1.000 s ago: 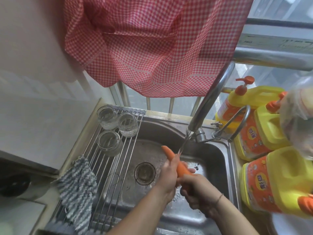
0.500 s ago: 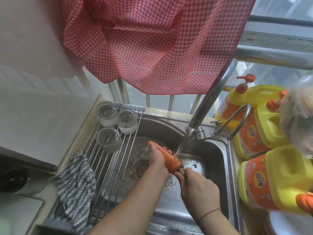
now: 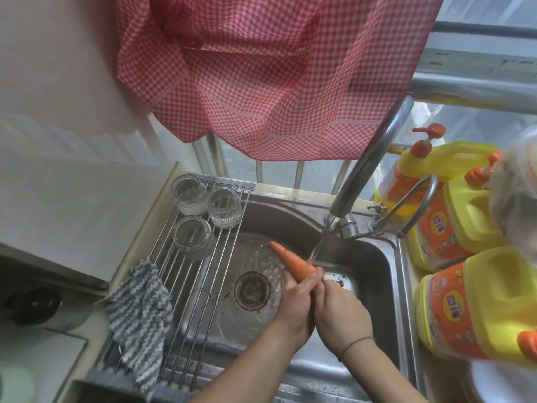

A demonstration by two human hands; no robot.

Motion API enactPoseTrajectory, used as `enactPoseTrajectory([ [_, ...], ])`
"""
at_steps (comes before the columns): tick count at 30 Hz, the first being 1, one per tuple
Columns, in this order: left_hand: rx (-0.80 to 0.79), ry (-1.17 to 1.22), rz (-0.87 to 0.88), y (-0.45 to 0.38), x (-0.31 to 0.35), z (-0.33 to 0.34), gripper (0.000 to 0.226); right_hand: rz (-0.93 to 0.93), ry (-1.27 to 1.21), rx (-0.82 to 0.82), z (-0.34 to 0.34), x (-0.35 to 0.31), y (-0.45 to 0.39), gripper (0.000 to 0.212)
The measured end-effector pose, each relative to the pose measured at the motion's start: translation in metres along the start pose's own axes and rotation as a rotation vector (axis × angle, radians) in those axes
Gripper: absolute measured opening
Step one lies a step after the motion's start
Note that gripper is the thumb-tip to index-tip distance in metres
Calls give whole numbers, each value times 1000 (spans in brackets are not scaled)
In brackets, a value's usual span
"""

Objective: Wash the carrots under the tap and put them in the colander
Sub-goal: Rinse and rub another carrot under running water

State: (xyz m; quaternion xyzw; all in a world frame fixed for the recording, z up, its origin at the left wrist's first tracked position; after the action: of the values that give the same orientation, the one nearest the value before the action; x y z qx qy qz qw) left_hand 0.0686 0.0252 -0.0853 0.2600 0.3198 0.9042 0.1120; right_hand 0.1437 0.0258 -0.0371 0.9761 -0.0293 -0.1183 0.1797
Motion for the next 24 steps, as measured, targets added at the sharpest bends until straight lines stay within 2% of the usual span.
enactPoseTrajectory([
  [5, -1, -40, 22, 7, 0, -2, 57, -46, 64, -8, 2, -7, -3, 40],
  [7, 3, -65, 66, 5, 3, -3, 73, -96, 59, -34, 1, -9, -4, 42],
  [9, -35, -116, 115, 4, 8, -2, 79, -141, 24, -50, -2, -11, -3, 43],
  [12, -120, -262, 170, 3, 15, -2, 55, -203, -75, -73, -4, -9, -6, 46],
  [15, -157, -535, 275, 3, 27, -5, 26, -230, -112, -53, -7, -8, -8, 47],
  [17, -184, -687, 334, 4, 33, -4, 25, -229, -110, -19, -6, -9, -6, 48],
  [19, -221, -770, 321, 5, 35, -1, 21, -205, -145, 16, -2, -9, -3, 50],
  [21, -247, -842, 324, 8, 38, 2, 32, -170, -223, 25, 0, -8, -2, 53],
  [23, -242, -936, 375, 9, 39, -2, 61, -159, -252, 12, 0, -8, -3, 51],
  [24, -239, -980, 373, 8, 37, -5, 66, -163, -253, 1, 1, -8, -4, 50],
])
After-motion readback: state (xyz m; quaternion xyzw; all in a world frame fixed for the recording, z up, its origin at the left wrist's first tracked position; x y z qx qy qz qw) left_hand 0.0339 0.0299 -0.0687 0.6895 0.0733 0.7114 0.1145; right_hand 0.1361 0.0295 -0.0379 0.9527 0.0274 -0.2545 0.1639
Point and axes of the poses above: each hand's wrist, its own y-axis away from the middle knuckle, its own z-axis out of the palm, x = y × z, the point moved 5 cm from there along -y, towards the middle knuckle, and after that the axes turned 13 degrees about y, right-handed, at the moved point
